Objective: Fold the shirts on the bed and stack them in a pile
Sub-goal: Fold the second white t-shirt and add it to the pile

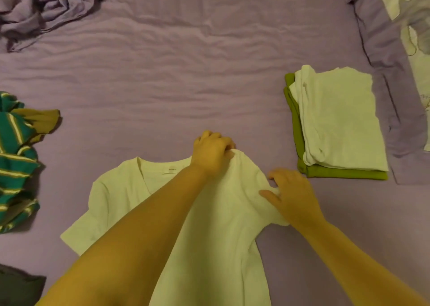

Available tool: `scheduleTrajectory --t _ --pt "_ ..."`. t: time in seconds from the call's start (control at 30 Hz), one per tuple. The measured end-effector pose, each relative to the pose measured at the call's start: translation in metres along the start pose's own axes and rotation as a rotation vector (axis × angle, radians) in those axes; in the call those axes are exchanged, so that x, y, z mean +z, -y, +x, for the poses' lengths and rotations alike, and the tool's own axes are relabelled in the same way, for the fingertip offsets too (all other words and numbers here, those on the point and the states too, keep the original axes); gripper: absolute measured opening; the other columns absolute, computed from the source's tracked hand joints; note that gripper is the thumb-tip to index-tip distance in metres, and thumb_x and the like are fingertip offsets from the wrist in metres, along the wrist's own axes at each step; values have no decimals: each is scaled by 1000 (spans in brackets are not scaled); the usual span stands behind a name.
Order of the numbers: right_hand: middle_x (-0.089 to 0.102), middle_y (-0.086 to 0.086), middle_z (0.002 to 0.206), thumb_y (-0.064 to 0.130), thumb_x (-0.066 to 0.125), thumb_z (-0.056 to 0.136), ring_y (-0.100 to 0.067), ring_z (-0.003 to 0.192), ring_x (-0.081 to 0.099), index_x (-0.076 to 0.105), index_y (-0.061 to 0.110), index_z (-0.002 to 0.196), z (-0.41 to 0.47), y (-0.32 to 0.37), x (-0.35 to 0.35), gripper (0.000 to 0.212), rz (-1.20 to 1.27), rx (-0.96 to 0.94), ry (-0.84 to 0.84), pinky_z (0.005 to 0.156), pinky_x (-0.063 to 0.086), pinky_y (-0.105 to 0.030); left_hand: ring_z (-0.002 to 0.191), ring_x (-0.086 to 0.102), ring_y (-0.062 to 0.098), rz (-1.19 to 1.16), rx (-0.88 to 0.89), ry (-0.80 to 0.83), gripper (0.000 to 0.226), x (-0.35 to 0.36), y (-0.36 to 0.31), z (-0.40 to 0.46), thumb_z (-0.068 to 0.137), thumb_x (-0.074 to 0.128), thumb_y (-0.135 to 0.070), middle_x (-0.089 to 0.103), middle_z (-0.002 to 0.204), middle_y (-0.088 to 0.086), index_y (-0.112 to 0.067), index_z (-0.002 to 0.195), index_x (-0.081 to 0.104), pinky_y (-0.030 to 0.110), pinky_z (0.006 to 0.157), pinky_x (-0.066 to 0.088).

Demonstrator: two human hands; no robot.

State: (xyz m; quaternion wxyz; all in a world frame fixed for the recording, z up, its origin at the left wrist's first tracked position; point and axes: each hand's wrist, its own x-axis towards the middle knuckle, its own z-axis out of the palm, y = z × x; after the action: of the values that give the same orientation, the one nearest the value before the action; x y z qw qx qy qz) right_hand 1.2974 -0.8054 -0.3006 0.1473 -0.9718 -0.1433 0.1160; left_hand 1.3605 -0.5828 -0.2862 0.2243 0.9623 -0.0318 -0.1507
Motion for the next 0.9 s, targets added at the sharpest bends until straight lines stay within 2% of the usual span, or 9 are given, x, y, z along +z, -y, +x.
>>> scheduleTrajectory --t 0.1,0.17,0.23,0.33,0.4,0.53,0.63,0.73,0.9 --pt "63 -8 75 27 49 94 -27 60 62 68 8 78 -5 -11 0 31 -79 -7 -64 49 46 -34 113 41 23 -44 -51 -81 20 -9 -2 13 94 51 -24 61 104 -2 -26 105 68 28 85 29" --pt "64 -10 95 19 53 93 -29 85 62 67 6 97 1 -13 -10 20 -5 176 -66 69 48 -39 114 40 24 33 -40 -79 22 -6 -5 18 95 50 -24 61 108 -2 -27 107 69 29 87 29" --pt "62 -10 109 29 40 96 -28 102 57 64 7 110 0 -16 -9 35 80 255 -84 84 44 -38 113 40 25 74 -47 -104 23 3 -8 16 95 51 -22 58 112 -1 -27 109 69 28 84 28" --pt "63 -8 108 43 42 89 -26 99 59 61 8 110 -12 -10 -7 45 321 240 -187 83 47 -41 95 46 21 -26 -31 -247 19 14 -18 4 89 56 -11 56 101 2 -19 100 70 25 76 29" --pt "61 -2 107 46 49 86 -20 96 56 58 13 107 -22 -11 1 40 315 170 -173 80 45 -36 85 49 17 -186 25 -193 16 20 -27 -8 89 53 -6 55 93 1 -14 94 67 25 71 35" --pt "66 -8 103 35 38 92 -28 93 61 64 10 107 -26 -18 7 38 362 202 -161 81 42 -35 107 57 24 -124 238 -72 30 40 -33 -39 95 43 -21 64 114 5 -12 109 67 22 92 37" --pt "63 -8 100 17 45 98 -23 90 55 61 7 106 -20 -25 -2 20 477 374 -260 78 41 -31 141 27 25 61 265 44 56 51 -28 -51 95 28 -50 38 149 1 -19 139 45 34 115 14" --pt "64 -14 96 6 45 92 -34 87 56 64 7 99 -20 -23 -5 20 236 406 -364 73 46 -45 145 -16 24 290 277 145 89 65 -24 -58 82 18 -75 -9 157 -4 -22 151 4 49 115 -13" --pt "64 -13 117 17 42 83 -32 113 52 67 15 103 -35 -21 12 32 -150 52 -183 90 45 -52 139 -30 28 382 258 204 106 69 -22 -45 72 26 -85 -27 154 2 -24 149 -15 59 111 -15"
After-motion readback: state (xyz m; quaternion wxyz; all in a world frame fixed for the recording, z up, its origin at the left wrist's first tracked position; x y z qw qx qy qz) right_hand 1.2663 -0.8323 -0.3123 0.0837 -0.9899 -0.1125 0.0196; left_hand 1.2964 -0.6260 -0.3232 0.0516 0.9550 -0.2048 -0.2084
